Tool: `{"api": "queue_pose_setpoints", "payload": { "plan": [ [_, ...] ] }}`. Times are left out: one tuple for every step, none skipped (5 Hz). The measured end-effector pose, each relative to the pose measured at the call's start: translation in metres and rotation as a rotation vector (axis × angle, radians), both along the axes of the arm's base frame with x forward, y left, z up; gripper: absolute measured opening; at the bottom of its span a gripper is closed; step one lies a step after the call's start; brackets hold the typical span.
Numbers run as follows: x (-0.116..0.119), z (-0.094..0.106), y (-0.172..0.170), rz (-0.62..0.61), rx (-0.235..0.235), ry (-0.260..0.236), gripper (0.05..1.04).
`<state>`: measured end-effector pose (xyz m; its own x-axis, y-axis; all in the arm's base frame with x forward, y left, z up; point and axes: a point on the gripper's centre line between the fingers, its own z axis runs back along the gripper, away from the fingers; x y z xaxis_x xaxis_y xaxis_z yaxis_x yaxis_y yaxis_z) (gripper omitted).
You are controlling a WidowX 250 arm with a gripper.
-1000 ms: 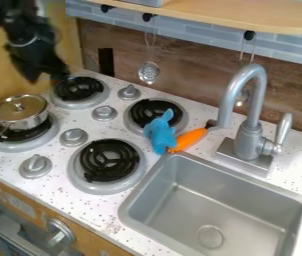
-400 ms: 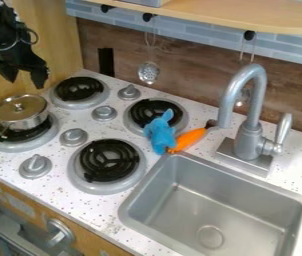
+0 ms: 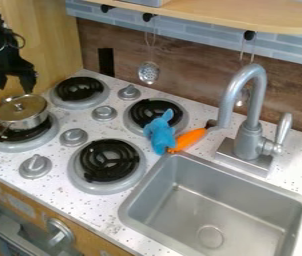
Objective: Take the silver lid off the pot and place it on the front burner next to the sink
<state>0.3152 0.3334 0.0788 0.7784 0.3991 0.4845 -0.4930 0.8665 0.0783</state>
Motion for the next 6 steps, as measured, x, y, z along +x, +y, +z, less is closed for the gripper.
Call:
{"api": "queue_pose_setpoints", "payload": {
  "plan": [
    [-0.001, 0.002, 0.005, 0.009, -0.019, 0.035, 1.002],
    [0.000, -0.008, 0.014, 0.017, -0.048, 0.067, 1.002],
    [0.001, -0.017, 0.022, 0.024, -0.054, 0.082, 1.002],
    [0.004, -0.032, 0.026, 0.019, -0.074, 0.095, 1.002],
    [0.004, -0.035, 0.021, 0.006, -0.105, 0.104, 1.002],
    [0.004, -0.034, 0.017, 0.003, -0.134, 0.107, 1.002]
  ]
}}
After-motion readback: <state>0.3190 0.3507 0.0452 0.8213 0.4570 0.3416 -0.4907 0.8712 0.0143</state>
